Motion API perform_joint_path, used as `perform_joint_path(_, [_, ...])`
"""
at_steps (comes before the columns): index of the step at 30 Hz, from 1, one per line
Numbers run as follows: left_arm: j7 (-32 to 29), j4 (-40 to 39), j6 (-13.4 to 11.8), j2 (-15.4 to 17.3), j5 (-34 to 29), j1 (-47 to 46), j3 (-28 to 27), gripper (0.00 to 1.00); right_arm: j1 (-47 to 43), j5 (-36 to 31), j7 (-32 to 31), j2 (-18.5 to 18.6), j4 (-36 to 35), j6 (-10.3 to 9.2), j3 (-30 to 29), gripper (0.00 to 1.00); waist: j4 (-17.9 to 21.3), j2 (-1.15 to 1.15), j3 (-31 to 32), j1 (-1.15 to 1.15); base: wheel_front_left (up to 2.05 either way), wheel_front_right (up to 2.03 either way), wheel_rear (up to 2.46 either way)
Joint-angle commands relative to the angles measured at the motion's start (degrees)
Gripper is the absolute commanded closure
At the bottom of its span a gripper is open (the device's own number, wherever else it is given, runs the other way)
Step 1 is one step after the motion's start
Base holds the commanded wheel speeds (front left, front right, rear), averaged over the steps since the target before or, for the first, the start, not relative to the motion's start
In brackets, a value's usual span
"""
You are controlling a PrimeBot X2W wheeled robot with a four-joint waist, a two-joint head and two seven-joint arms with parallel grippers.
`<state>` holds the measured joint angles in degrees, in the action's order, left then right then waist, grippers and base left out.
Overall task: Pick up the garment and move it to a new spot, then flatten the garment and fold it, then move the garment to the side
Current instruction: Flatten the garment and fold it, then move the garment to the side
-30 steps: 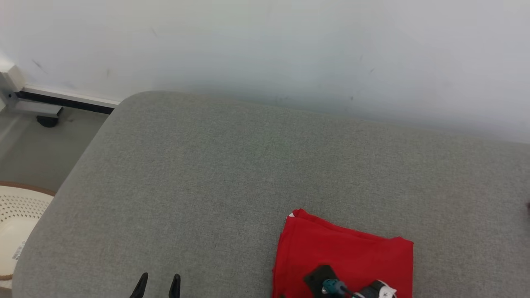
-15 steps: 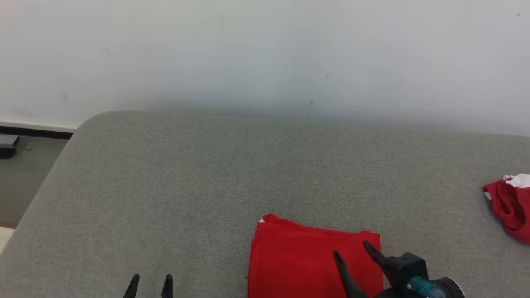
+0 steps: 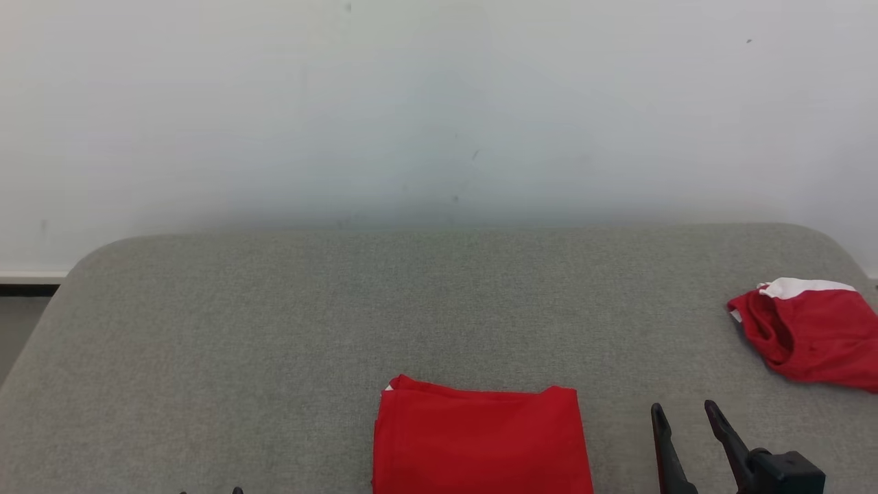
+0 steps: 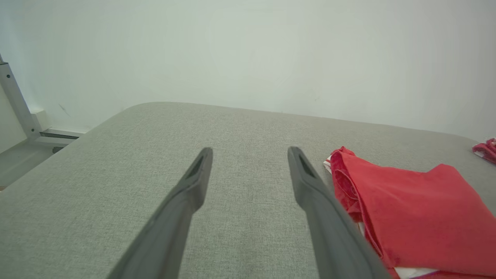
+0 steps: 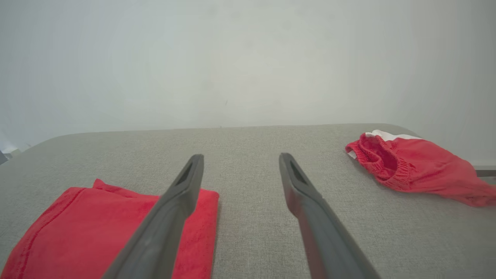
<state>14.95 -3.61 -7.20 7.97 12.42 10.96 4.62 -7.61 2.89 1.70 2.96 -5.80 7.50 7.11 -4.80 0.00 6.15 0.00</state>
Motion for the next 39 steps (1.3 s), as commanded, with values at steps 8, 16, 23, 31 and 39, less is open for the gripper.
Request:
perform_joint_path(8, [0.32, -0.38, 3.51, 1.43, -3.48, 2.92, -0.15, 0.00, -2.41, -0.27, 3.24, -0.05, -0.20, -0.02, -1.57, 0.00, 2.29, 0.00, 1.52, 0.00, 0.00, 0.00, 0.00])
perform_joint_path(16, [0.32, -1.20, 4.81, 0.81, -3.73, 4.67, -2.52, 0.00, -4.67, -0.13, 3.82, -0.06, 0.64, -0.02, -3.49, 0.00, 2.35, 0.00, 1.40, 0.00, 0.00, 0.00, 0.00])
perform_joint_path(23, [0.32, -2.16, 5.58, -0.44, -4.34, 4.93, -4.19, 0.00, -4.21, 0.34, 3.57, -0.07, 1.01, -0.02, -3.00, 0.00, 1.81, 0.00, 1.01, 0.00, 0.00, 0.00, 0.00])
perform_joint_path(31, [0.32, -1.53, 6.72, -1.35, -5.31, 5.04, -4.19, 0.00, -3.90, 0.13, 3.63, -0.06, 0.94, -0.02, -2.13, 0.00, 1.03, 0.00, 0.55, 0.00, 0.00, 0.00, 0.00])
perform_joint_path(39, [0.32, -1.09, 7.51, -1.86, -6.25, 4.23, -4.35, 0.00, -3.01, -0.30, 3.17, -0.07, 1.72, -0.02, -1.32, 0.00, 0.41, 0.00, 0.38, 0.00, 0.00, 0.00, 0.00])
